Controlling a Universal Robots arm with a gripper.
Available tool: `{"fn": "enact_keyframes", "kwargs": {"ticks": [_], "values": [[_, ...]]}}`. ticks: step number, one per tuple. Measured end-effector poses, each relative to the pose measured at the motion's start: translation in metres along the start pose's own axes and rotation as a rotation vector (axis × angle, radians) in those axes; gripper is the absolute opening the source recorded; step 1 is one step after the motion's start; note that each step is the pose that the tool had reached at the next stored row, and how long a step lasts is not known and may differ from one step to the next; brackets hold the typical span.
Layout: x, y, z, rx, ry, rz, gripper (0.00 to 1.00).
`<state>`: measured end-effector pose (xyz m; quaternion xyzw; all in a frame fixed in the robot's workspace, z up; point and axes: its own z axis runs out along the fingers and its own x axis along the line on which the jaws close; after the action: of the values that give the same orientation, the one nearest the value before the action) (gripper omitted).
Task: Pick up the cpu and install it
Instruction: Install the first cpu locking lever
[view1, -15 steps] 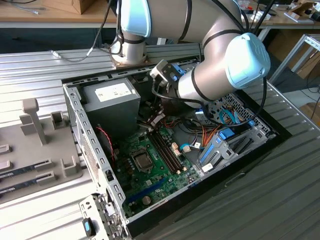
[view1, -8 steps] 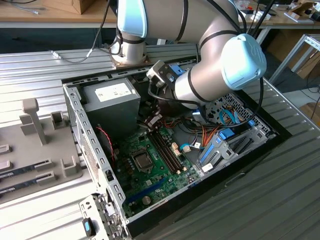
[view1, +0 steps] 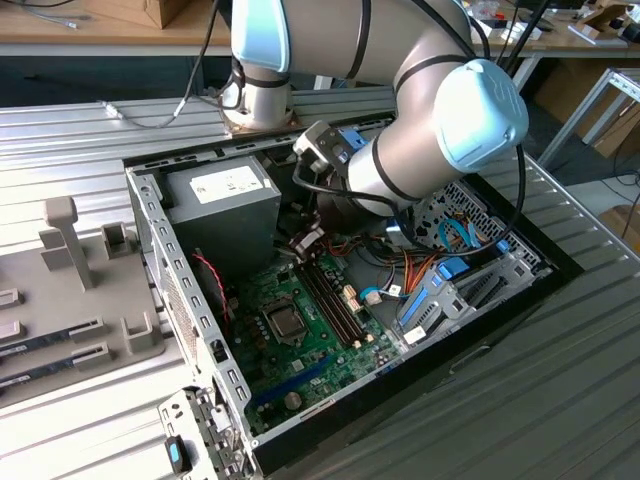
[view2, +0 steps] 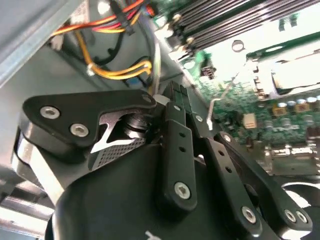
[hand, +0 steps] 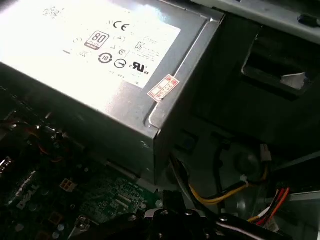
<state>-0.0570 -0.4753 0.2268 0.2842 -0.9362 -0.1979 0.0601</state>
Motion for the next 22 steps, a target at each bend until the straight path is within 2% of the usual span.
{"fn": "enact_keyframes", "kwargs": {"ticks": [1,2,3,5,9,12,14,15,17,18,20,22], "values": [[-0.0002,0.0003,0.0001,0.0245,0.0148,0.007,0.11],[-0.0009,0.0013,0.0004,0.0519,0.0315,0.014,0.11],[-0.0023,0.0035,0.0009,0.0558,0.0340,0.015,0.11],[-0.0038,0.0095,0.0033,0.0561,0.0337,0.015,0.11],[0.0082,0.0176,0.0068,0.0577,0.0316,0.014,0.11],[0.0105,0.0191,0.0074,0.0583,0.0309,0.014,0.11],[0.0106,0.0191,0.0071,0.0620,0.0331,0.015,0.11],[0.0107,0.0191,0.0068,0.0665,0.0359,0.016,0.11],[0.0107,0.0194,0.0062,0.0842,0.0467,0.021,0.11],[0.0107,0.0196,0.0058,0.0969,0.0545,0.025,0.11],[0.0106,0.0197,0.0055,0.1174,0.0669,0.030,0.11],[0.0108,0.0196,0.0054,0.1250,0.0716,0.032,0.11]]}}
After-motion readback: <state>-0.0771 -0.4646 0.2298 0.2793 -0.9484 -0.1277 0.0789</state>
